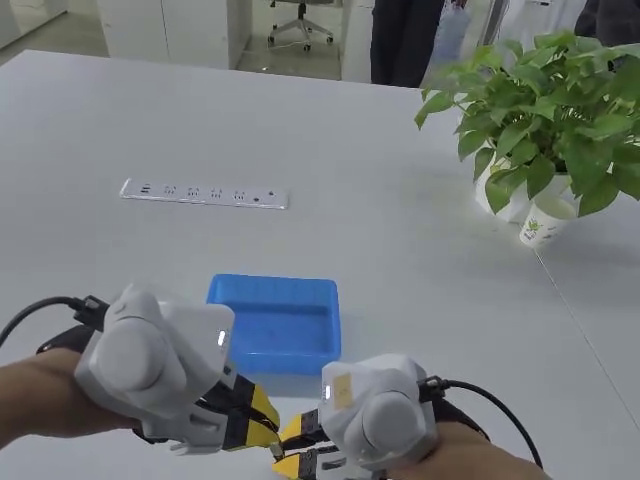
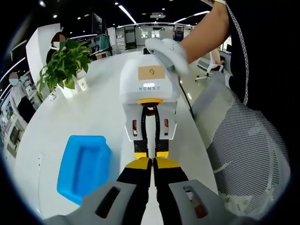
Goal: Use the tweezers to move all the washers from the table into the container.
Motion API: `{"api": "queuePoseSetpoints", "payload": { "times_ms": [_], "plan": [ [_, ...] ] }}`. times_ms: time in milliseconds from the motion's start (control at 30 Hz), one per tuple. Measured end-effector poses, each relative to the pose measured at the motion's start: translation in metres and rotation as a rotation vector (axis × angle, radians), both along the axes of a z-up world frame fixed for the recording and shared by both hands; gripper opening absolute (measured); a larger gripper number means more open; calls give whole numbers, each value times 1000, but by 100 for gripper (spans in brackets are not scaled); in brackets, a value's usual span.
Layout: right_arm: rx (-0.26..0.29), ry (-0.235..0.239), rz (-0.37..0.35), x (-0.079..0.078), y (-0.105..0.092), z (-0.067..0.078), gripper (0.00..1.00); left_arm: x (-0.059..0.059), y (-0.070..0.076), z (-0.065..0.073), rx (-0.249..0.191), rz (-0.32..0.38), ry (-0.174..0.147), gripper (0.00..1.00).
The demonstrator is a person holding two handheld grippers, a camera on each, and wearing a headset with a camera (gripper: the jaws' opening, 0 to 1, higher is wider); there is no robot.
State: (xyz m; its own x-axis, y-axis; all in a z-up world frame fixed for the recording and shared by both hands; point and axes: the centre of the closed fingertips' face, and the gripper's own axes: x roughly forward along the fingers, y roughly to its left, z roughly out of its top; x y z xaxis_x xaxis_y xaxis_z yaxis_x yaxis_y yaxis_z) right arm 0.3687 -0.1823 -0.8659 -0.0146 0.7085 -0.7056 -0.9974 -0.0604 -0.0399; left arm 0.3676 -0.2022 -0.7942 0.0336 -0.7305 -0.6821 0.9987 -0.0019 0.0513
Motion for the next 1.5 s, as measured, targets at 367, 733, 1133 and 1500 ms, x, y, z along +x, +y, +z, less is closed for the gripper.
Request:
{"api": "queuePoseSetpoints", "payload": {
  "times_ms": [367,733,1133,1500],
  "plan": [
    [7,-20,-8,8,0,4,12,6,-1,3,7,-12,-18,6],
    [13,-29,-34,18,-2,4,12,15,-3,4,10,-26,-37,6],
    [15,-28,-44,22,-2,1,12,21,-2,1,22,-30,-36,6],
    [12,-24,-49,25,-2,-2,13,24,-3,0,21,-30,-30,6]
  ]
}}
